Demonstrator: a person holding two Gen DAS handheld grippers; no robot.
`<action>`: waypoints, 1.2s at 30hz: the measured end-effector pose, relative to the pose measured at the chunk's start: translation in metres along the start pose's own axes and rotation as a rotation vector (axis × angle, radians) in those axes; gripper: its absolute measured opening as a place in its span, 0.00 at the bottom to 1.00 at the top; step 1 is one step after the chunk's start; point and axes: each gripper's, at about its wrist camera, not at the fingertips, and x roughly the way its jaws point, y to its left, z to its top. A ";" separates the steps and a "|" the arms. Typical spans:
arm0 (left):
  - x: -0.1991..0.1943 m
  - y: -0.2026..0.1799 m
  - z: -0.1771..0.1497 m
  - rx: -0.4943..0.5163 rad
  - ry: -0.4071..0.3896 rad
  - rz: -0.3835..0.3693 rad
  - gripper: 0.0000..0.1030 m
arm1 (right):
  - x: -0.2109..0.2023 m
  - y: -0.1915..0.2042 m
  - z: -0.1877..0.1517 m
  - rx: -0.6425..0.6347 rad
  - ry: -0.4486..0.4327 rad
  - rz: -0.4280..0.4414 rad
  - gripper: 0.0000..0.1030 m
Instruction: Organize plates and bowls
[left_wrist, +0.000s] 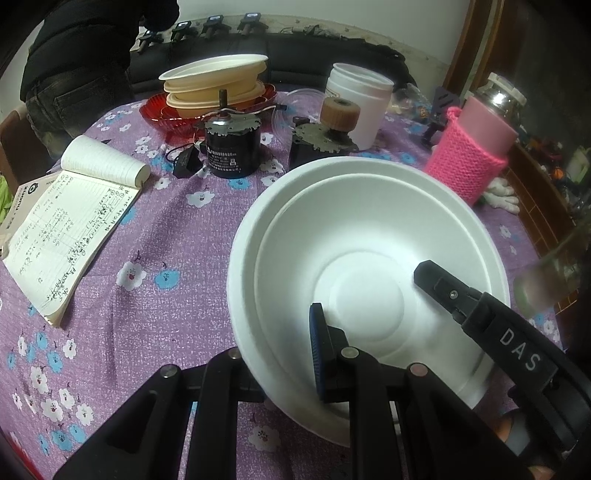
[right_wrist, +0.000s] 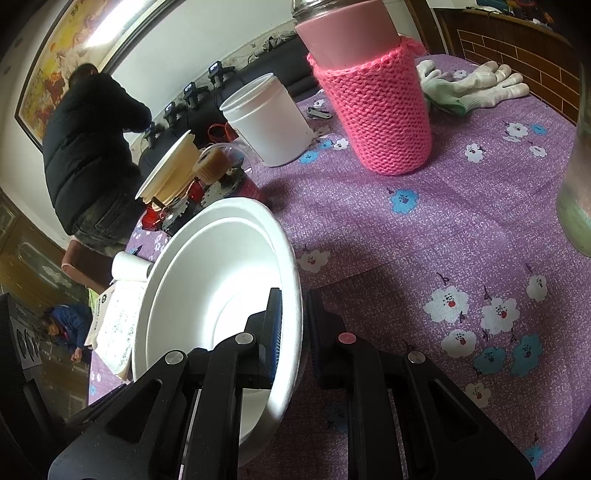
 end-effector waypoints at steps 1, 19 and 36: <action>-0.001 0.000 0.000 -0.001 -0.002 0.003 0.16 | -0.001 0.000 0.000 0.001 0.000 0.005 0.13; -0.041 0.018 -0.024 -0.065 -0.028 0.007 0.16 | -0.031 0.020 -0.013 0.006 0.020 0.089 0.13; -0.108 0.069 -0.101 -0.146 -0.023 0.065 0.16 | -0.062 0.064 -0.088 -0.052 0.120 0.148 0.13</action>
